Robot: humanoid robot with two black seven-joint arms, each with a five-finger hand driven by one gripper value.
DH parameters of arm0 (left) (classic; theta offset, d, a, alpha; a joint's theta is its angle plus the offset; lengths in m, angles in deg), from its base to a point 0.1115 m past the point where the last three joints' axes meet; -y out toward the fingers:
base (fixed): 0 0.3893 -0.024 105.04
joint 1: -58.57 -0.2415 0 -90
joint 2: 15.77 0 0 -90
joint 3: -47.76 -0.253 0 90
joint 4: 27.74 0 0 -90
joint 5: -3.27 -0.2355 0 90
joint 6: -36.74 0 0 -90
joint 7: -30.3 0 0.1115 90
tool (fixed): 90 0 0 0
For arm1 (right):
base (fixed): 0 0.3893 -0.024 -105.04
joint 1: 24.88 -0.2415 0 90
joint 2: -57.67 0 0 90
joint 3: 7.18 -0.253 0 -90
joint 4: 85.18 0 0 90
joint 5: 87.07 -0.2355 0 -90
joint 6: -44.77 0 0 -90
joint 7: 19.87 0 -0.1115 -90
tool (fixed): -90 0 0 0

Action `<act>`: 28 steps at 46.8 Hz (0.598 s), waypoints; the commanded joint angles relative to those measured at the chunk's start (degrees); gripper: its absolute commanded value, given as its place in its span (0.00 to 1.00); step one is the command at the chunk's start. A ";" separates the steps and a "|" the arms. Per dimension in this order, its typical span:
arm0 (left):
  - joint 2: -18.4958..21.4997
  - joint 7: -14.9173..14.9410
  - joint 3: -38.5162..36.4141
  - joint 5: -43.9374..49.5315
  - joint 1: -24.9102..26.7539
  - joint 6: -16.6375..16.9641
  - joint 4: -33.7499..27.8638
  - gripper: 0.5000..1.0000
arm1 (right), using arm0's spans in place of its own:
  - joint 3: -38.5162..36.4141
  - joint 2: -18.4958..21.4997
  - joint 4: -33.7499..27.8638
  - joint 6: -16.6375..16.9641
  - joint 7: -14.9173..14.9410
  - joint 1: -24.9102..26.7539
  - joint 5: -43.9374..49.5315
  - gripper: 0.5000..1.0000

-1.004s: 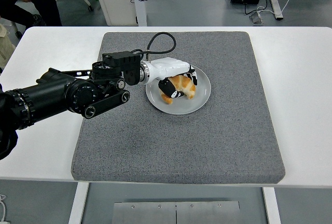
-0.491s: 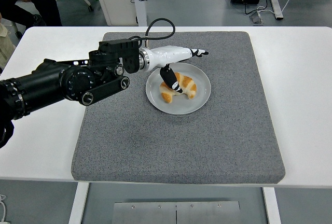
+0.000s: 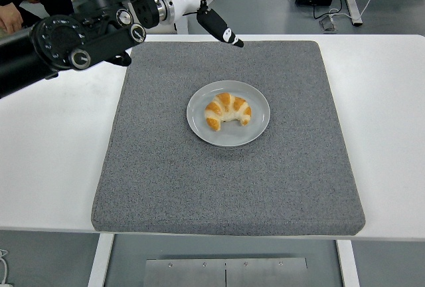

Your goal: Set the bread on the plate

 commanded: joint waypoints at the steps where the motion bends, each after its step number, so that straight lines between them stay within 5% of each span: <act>1: 2.09 -0.15 1.27 3.33 0.10 0.00 -0.46 0.95 | 0.06 0.00 0.00 0.08 -0.01 -0.01 -0.01 1.00; 17: 9.92 -0.50 12.16 18.00 -4.82 -0.18 -3.45 0.95 | -0.03 0.00 0.00 0.00 -0.01 -0.01 -0.01 1.00; 28: 12.29 -2.17 22.96 23.64 -15.54 -3.34 -3.10 0.95 | 0.05 0.00 0.00 0.00 -0.01 -0.01 -0.01 1.00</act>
